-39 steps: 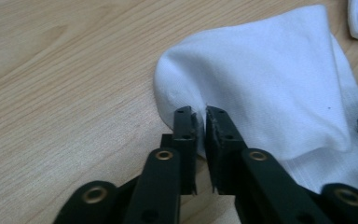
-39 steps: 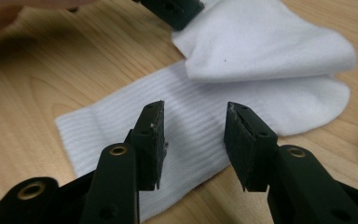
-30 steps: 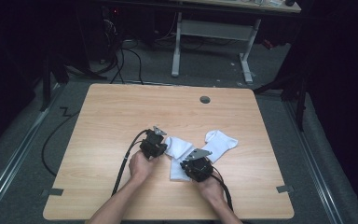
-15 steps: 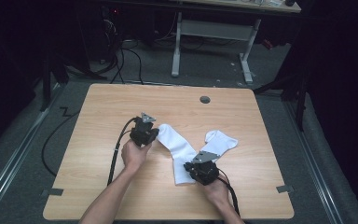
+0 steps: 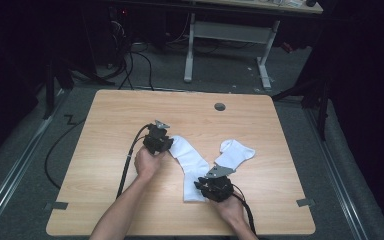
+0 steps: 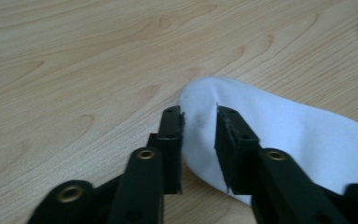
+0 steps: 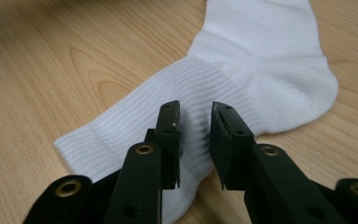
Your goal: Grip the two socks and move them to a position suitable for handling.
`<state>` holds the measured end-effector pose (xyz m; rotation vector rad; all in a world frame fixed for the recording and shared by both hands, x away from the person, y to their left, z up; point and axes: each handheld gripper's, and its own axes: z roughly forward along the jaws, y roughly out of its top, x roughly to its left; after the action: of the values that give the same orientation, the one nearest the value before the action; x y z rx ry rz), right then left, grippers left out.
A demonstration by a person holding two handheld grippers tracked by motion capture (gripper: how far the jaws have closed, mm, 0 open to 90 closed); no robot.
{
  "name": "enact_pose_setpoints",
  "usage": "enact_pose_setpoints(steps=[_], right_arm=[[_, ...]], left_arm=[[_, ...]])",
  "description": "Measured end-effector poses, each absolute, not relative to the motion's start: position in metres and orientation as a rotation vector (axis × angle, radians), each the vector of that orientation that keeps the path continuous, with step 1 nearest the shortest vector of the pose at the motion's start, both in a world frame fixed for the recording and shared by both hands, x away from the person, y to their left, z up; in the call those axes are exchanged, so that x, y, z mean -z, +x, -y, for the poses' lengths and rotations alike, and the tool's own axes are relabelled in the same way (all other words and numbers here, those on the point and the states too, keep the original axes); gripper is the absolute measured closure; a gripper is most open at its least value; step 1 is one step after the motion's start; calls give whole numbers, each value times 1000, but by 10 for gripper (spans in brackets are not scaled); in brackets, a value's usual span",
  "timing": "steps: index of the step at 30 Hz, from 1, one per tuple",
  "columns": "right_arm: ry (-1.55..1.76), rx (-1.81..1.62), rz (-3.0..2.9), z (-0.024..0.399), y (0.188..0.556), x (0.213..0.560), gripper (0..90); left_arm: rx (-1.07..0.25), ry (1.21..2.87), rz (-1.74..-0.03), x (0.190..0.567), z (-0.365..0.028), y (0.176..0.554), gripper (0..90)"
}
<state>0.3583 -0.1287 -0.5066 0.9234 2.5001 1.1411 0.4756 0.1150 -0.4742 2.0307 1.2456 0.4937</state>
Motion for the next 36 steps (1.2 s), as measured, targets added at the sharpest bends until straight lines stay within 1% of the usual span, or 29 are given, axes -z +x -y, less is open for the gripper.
enact_pose_setpoints(steps=[1,2,4,5,7,13,15,22,23,25,29,32,36], right_arm=[[928,-1146,-2493,129,358,506,723],[937,-1157,-2479,130,357,504,731],[937,-1191,-2449,132,357,500,748],[948,-1197,-2417,133,358,495,770],[957,-1196,-2402,133,360,493,780],[1049,-1119,-2353,137,381,491,810],[1046,-1102,-2360,137,383,493,810],[1048,-1049,-2402,134,389,503,799],[1045,-1054,-2403,134,388,504,793],[1053,-1066,-2410,136,389,504,774],[1051,-1061,-2411,138,389,504,758],[1081,-1091,-2375,141,391,502,756],[1111,-1100,-2341,144,396,500,781]], left_arm=[[-491,2029,-1236,472,-114,474,677],[-495,2034,-1220,470,-113,471,665],[-494,2045,-1185,464,-110,465,654],[-482,2054,-1169,462,-108,462,646],[-465,2081,-1130,460,-103,454,644],[-407,2132,-1105,472,-95,437,627],[-393,2139,-1113,478,-94,435,626],[-414,2174,-1135,490,-87,445,620],[-434,2164,-1138,491,-87,447,620],[-433,2124,-1165,493,-86,453,620],[-454,2111,-1177,492,-81,456,568],[-454,2100,-1136,485,-80,446,538],[-431,2098,-1052,480,-79,422,517]])
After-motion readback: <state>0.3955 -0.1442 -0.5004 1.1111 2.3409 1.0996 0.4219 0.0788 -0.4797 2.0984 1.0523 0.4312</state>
